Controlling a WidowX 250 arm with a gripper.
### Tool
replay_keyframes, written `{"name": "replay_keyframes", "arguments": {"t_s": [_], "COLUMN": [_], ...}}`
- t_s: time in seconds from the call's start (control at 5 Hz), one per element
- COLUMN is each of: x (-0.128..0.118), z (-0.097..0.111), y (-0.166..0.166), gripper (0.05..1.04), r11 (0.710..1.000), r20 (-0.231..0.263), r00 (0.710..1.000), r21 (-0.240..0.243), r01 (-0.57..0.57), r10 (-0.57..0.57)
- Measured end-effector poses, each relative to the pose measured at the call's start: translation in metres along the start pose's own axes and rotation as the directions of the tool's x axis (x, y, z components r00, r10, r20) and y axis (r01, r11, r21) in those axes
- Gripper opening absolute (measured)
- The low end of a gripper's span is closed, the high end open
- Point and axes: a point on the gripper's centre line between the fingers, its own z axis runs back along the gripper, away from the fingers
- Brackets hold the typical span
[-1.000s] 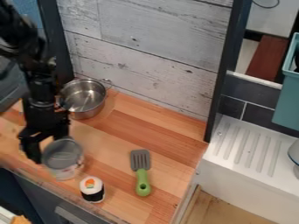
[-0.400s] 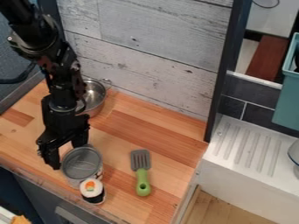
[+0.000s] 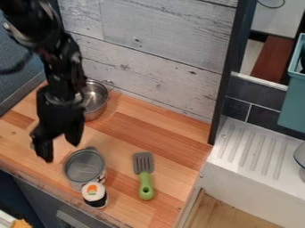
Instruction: Move the bowl on the center of the table
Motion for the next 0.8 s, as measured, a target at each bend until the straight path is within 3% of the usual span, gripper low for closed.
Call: {"name": "replay_keyframes", "arguments": {"t_s": [0.4,0.8], "x": [0.013,0.013], "z": [0.047,0.048], "y": [0.011,0.011], "gripper": [0.999,0.999], "r11": [0.994,0.994], "r20": [0.003,0.006], "r00": [0.999,0.999], "r21": [-0.101,-0.104], "r01": [0.039,0.046], "r10": [-0.039,-0.046]}}
